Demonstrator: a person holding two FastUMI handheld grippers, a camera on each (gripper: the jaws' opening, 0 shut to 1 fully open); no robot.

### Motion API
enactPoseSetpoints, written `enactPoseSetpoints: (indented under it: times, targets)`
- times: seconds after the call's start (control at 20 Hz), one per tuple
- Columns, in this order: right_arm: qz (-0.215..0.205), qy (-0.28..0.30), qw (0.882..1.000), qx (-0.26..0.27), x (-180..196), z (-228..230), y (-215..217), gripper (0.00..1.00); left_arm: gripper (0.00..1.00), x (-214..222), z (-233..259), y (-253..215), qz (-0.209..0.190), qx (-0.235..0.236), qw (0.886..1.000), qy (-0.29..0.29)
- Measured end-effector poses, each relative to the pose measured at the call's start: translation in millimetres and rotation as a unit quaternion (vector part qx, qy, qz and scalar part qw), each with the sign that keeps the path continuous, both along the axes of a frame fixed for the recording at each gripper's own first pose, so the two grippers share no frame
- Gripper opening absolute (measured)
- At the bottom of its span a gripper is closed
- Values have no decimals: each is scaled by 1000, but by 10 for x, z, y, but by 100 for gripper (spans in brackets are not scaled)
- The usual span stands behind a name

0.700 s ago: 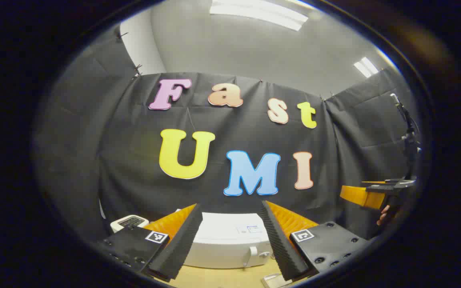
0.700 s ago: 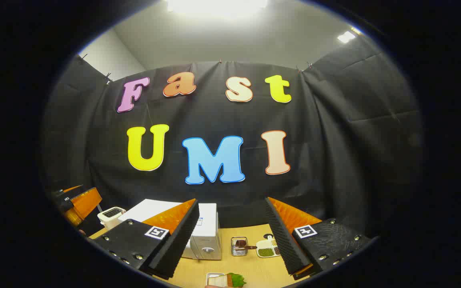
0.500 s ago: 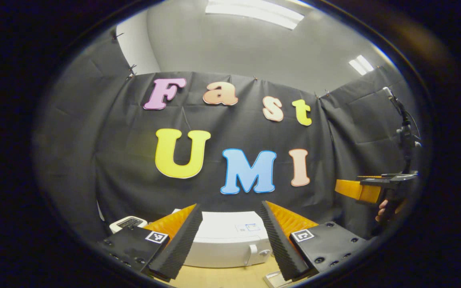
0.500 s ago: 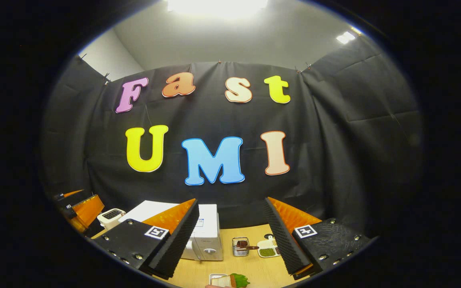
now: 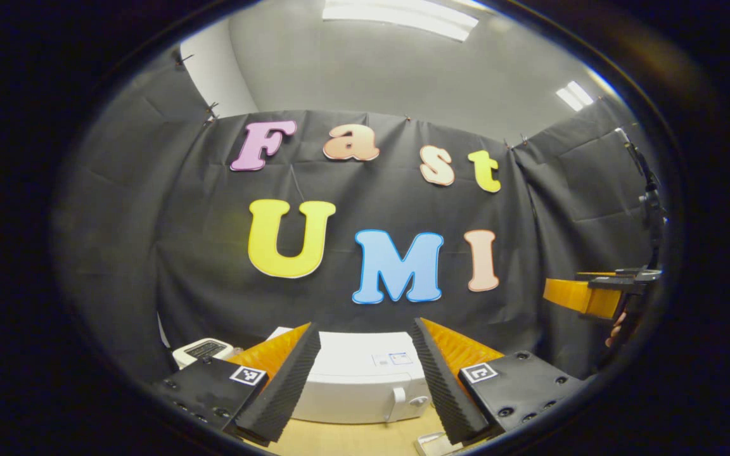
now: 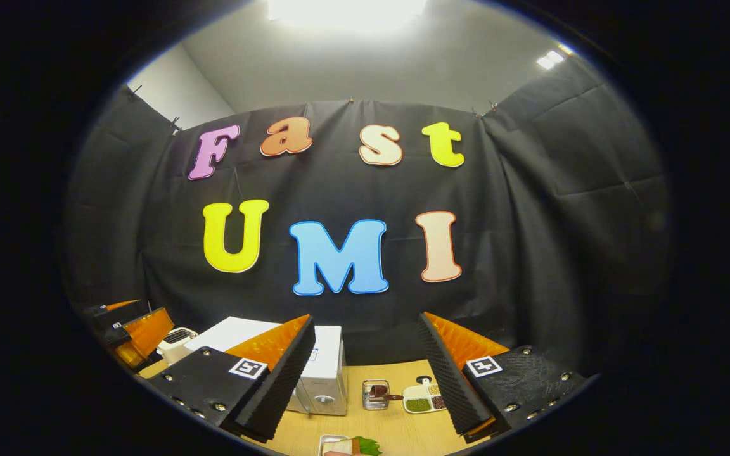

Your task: Open the microwave oven with the left hand, put the food in, and close the microwave oven.

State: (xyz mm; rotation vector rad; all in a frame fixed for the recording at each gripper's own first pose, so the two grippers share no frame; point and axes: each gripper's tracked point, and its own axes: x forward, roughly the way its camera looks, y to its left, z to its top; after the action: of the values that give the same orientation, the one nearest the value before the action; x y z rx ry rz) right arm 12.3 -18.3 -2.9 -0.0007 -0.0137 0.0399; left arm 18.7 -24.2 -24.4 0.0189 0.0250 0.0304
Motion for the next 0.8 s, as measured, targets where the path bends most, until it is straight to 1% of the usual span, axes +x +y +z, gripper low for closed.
enactPoseSetpoints:
  times: [0.05,0.1,0.2,0.25,0.4,0.45,0.5,0.6,0.65,0.8]
  targets:
    - [2,3,1000,2,33,-23,-33,98,96,38,-63,-57,-2,-2,1000,2]
    - [3,8,1000,3,54,-76,-76,98,94,84,-164,-145,-10,-6,1000,6]
    - [1,17,1000,3,93,-167,-174,98,94,210,-414,-348,-38,-20,999,19]
    - [1,24,1000,2,124,-225,-220,98,96,266,-567,-396,-41,-25,998,29]
    - [2,53,999,-1,165,-433,-345,98,94,520,-1156,-479,-38,-24,996,72]
    - [2,57,998,-3,172,-459,-390,98,98,609,-1328,-506,-37,-25,996,81]
    - [3,60,998,-7,186,-503,-431,98,95,676,-1526,-527,-36,-27,995,91]
    - [4,68,998,-16,239,-583,-503,98,94,814,-1920,-527,-28,-37,992,119]
    - [5,73,997,-19,268,-613,-535,98,95,876,-2172,-509,-18,-39,989,139]
    - [16,92,995,-16,359,-721,-609,98,99,1025,-2700,-470,0,-34,983,181]
